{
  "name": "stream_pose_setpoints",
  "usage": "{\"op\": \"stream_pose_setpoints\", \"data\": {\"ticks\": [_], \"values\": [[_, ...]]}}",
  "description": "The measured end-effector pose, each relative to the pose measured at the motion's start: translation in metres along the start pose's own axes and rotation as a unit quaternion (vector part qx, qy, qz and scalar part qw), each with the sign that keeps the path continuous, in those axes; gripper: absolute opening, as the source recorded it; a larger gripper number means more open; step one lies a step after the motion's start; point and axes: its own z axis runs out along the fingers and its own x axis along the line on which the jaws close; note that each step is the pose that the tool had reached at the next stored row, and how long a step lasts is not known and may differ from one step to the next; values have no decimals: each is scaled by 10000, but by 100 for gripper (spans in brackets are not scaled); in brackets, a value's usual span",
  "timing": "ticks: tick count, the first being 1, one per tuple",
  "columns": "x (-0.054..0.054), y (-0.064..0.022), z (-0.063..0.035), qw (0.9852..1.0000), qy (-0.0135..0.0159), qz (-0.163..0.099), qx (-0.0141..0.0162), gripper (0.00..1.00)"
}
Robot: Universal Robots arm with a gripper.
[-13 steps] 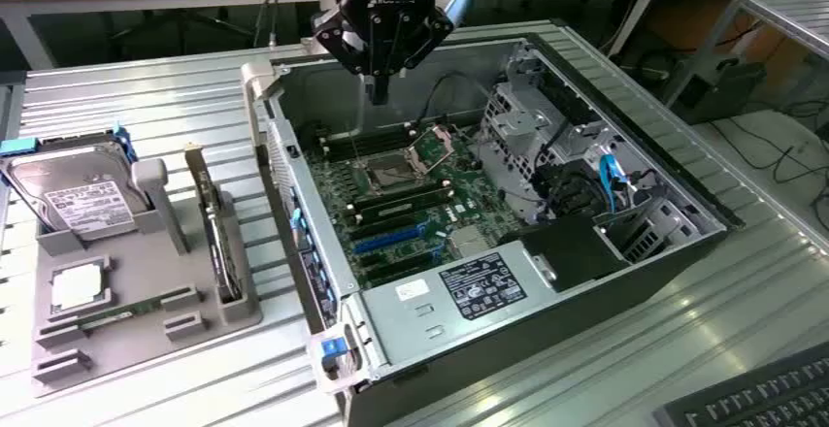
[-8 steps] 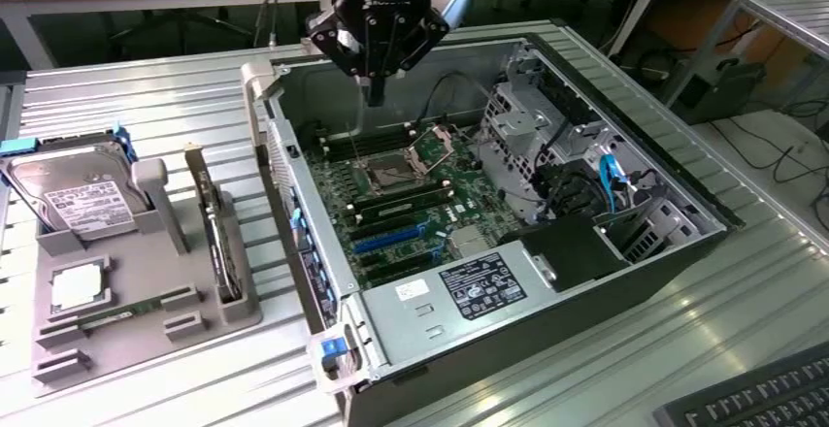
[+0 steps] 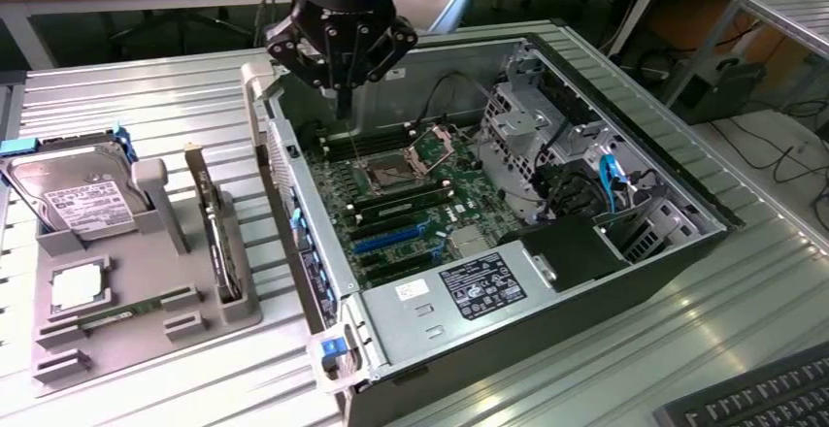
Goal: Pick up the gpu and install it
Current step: 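Reach for the gpu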
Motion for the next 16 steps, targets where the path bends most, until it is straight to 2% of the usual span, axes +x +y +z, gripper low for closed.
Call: {"op": "stream_pose_setpoints", "data": {"ticks": [4, 6, 8, 13, 14, 16], "values": [[173, -40, -5, 10000, 0, 0, 5, 11], [349, -62, 2, 10000, -3, -1, 38, 11], [537, -81, 13, 10000, -7, -2, 90, 11], [806, -103, 32, 9998, -14, -5, 184, 11], [921, -112, 41, 9997, -16, -6, 223, 11], [1023, -121, 62, 9997, -18, -7, 244, 11]]}}
